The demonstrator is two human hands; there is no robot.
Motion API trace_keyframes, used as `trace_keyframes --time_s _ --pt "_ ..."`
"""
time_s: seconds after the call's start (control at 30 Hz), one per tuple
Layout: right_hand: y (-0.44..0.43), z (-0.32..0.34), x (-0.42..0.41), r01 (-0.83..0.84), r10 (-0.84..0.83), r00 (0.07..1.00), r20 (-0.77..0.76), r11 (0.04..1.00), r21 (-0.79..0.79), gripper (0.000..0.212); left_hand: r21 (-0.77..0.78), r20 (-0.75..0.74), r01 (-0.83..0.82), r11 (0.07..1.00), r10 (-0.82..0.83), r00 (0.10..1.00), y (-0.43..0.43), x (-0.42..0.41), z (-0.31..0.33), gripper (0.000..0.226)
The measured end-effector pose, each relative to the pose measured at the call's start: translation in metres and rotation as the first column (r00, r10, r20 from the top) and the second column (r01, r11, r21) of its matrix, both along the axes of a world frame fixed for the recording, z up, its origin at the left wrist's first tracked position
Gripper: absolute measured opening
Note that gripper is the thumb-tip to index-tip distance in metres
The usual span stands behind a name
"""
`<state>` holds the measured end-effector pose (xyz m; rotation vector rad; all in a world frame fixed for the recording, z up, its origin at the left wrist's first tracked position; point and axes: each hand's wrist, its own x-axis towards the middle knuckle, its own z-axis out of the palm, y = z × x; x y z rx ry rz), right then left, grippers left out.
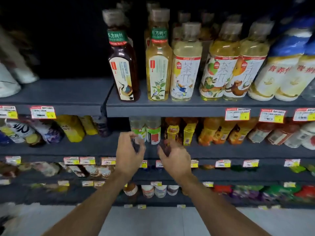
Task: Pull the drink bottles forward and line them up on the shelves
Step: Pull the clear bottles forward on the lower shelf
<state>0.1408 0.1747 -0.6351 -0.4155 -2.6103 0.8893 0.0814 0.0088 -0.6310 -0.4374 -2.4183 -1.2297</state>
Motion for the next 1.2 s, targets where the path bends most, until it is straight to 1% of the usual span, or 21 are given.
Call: trace_keyframes --time_s 0.03,0.1,0.17,0.27,0.33,0.43,0.5,0.57,0.63,0.73,0.83,0.97,1.0,1.1,1.13,1.2 --pt "-0.002 -0.009 -0.006 -0.004 0.005 0.999 0.036 1.000 -0.015 0.042 0.027 0.019 -0.013 1.000 0.012 1.000 0.003 -0.004 -0.009 0.026" --pt "-0.004 -0.022 -0.023 0.007 -0.005 0.997 0.079 1.000 -0.021 0.051 0.075 0.079 -0.040 0.996 0.034 0.996 0.007 -0.015 -0.026 0.033" --pt "-0.009 -0.034 -0.042 0.022 -0.019 0.996 0.087 0.999 -0.032 0.060 0.087 0.121 -0.087 0.992 0.076 0.990 0.007 -0.027 -0.042 0.043" --pt "-0.020 -0.050 -0.062 0.072 -0.066 0.996 0.066 0.994 -0.082 0.076 0.111 0.181 -0.140 0.984 0.119 0.976 0.005 -0.045 -0.058 0.064" --pt "-0.027 -0.061 -0.071 0.104 -0.098 0.994 0.049 0.984 -0.144 0.076 0.124 0.214 -0.139 0.983 0.110 0.971 0.003 -0.056 -0.067 0.076" --pt "-0.035 -0.072 -0.079 0.119 -0.108 0.992 0.065 0.974 -0.192 0.076 0.148 0.242 -0.106 0.983 0.068 0.968 0.003 -0.066 -0.078 0.083" --pt "-0.036 -0.075 -0.082 0.124 -0.115 0.992 0.056 0.971 -0.205 0.078 0.180 0.246 -0.077 0.981 0.031 0.969 0.003 -0.070 -0.083 0.080" --pt "-0.035 -0.076 -0.085 0.144 -0.135 0.989 0.055 0.965 -0.218 0.083 0.193 0.237 -0.033 0.981 -0.015 0.971 0.005 -0.073 -0.085 0.068" --pt "-0.034 -0.077 -0.086 0.129 -0.123 0.992 0.040 0.960 -0.247 0.076 0.212 0.232 0.010 0.977 -0.061 0.971 0.007 -0.076 -0.085 0.058" --pt "-0.030 -0.080 -0.087 0.083 -0.076 0.996 0.035 0.959 -0.271 0.063 0.239 0.240 0.012 0.971 -0.071 0.968 0.008 -0.080 -0.086 0.056" --pt "-0.027 -0.085 -0.087 0.059 -0.053 0.998 0.027 0.958 -0.280 0.057 0.225 0.265 -0.006 0.974 -0.056 0.963 0.006 -0.084 -0.088 0.056" --pt "-0.033 -0.084 -0.082 0.110 -0.108 0.994 0.025 0.951 -0.289 0.054 0.199 0.308 0.028 0.980 -0.089 0.947 0.003 -0.089 -0.085 0.055" --pt "-0.036 -0.083 -0.080 0.135 -0.130 0.991 0.036 0.954 -0.268 0.054 0.188 0.320 0.048 0.981 -0.107 0.941 0.001 -0.090 -0.084 0.054" --pt "-0.041 -0.081 -0.073 0.197 -0.191 0.977 0.091 0.978 -0.063 0.053 0.160 0.366 0.105 0.982 -0.158 0.917 -0.006 -0.094 -0.083 0.051" --pt "-0.043 -0.081 -0.070 0.198 -0.195 0.975 0.106 0.980 -0.022 0.053 0.151 0.379 0.117 0.982 -0.167 0.910 -0.008 -0.095 -0.082 0.049" --pt "-0.046 -0.081 -0.067 0.173 -0.169 0.978 0.125 0.985 -0.021 0.050 0.137 0.401 0.131 0.982 -0.175 0.899 -0.010 -0.096 -0.081 0.048"
